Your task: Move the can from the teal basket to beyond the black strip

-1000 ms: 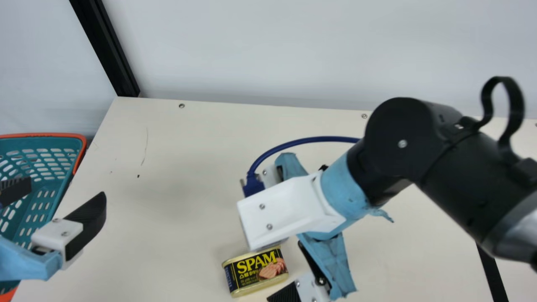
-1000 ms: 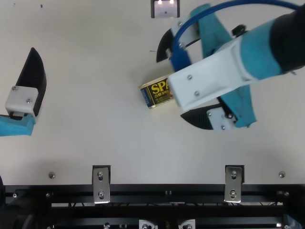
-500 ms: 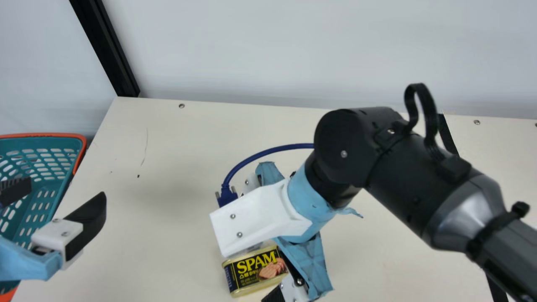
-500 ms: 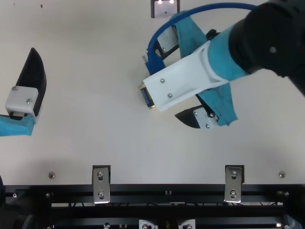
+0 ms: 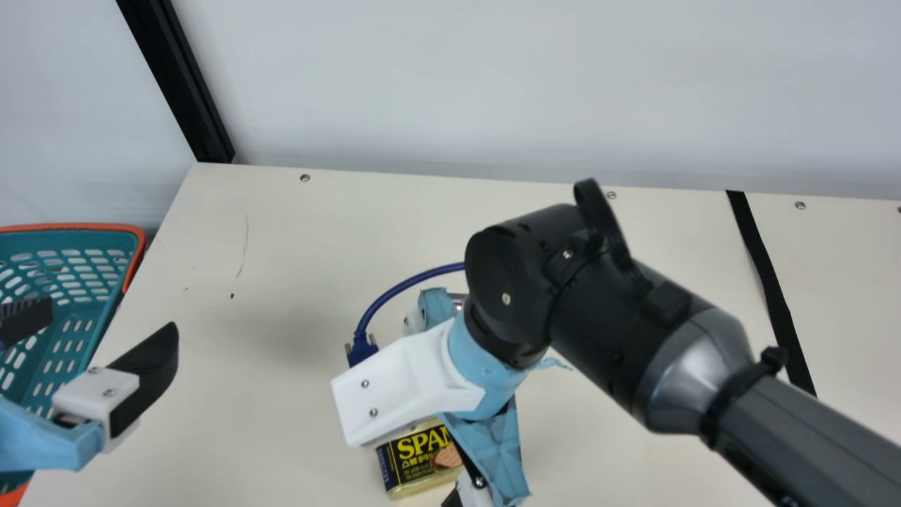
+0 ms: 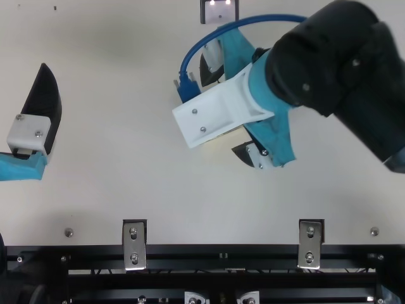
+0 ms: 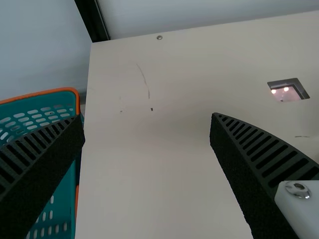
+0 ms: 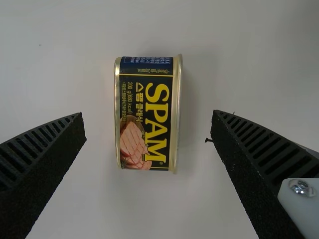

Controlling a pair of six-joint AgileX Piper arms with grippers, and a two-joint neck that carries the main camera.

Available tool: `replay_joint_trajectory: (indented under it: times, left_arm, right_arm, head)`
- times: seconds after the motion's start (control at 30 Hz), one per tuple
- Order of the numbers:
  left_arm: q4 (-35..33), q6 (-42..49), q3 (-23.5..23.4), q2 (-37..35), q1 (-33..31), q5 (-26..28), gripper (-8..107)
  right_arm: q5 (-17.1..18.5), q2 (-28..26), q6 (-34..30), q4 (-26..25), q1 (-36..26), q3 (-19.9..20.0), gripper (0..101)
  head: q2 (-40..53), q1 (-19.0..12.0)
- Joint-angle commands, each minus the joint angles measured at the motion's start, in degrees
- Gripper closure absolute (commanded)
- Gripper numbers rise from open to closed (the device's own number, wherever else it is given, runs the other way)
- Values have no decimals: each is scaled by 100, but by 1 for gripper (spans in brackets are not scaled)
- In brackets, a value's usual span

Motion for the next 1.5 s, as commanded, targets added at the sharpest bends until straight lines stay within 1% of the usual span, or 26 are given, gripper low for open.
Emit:
replay_joint_trajectory:
  times: [0.0,0.33,0.57,0.6,0.63,0.67,0.9,1.1,1.27,1.47]
  left_arm:
    - [0,0,0,0,0,0,9]
    - [0,0,0,0,0,0,9]
    - [0,0,0,0,0,0,9]
    - [0,0,0,0,0,0,9]
    - [0,0,0,0,0,0,9]
    - [0,0,0,0,0,0,9]
    - [0,0,0,0,0,0,9]
    - [0,0,0,0,0,0,9]
    - [0,0,0,0,0,0,9]
    - [0,0,0,0,0,0,9]
  right_arm:
    - [-73,6,51,-17,24,67,0]
    - [-423,97,206,9,135,382,0]
    - [-609,166,299,91,171,525,0]
    - [-635,174,306,109,175,541,13]
    - [-666,181,317,125,179,555,71]
    - [-700,187,328,144,183,566,101]
    - [-937,156,413,243,190,645,101]
    - [-1202,-89,405,419,87,764,101]
    - [-1581,-458,394,650,-80,873,101]
    - [-2194,-901,353,1079,-346,1015,101]
  head:
    - [-21,-32]
    - [-21,-32]
    - [-21,-32]
    - [-21,-32]
    - [-21,-32]
    - [-21,-32]
    - [-21,-32]
    - [-21,-32]
    - [-21,-32]
    - [-21,-32]
